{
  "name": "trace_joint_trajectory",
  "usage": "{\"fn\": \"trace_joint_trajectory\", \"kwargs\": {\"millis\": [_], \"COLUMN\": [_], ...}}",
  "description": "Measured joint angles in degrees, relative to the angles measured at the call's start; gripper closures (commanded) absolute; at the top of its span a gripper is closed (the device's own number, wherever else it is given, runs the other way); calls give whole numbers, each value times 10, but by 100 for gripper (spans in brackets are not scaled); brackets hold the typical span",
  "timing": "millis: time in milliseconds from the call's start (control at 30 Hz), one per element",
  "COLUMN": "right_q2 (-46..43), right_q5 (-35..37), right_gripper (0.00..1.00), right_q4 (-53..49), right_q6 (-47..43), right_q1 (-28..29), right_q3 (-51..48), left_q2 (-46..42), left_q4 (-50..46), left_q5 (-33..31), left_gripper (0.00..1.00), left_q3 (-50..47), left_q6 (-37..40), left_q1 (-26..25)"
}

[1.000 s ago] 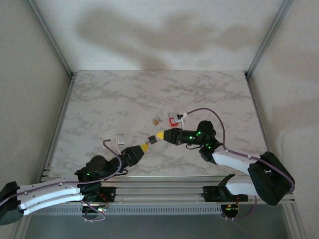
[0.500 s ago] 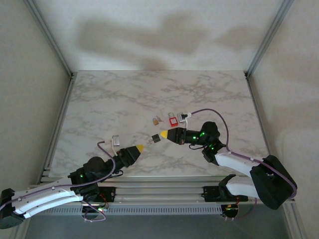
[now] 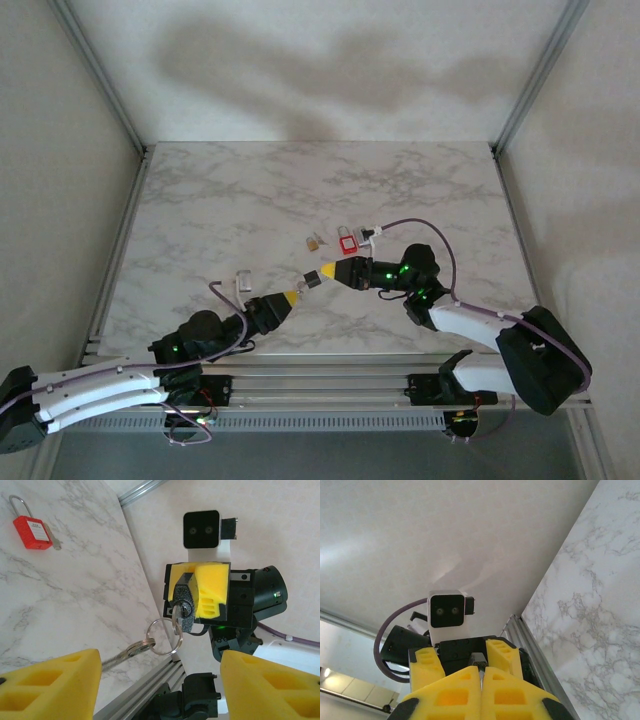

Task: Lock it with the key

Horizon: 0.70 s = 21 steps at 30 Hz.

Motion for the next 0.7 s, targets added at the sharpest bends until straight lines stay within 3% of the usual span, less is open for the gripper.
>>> {"fn": "trace_joint_trajectory", "kwargs": {"millis": [700], "right_q2": [11], "right_q5": [-17], "right_gripper": [100], "right_q4": [13], "right_q6": [9], "right_q1": [0], "right_q3": [0], "left_q2": [6], "left_q4": [10], "left_q5": [5], "left_gripper": [43], "left_q3": [6], "left_q6": [1], "left_q1": [16]}}
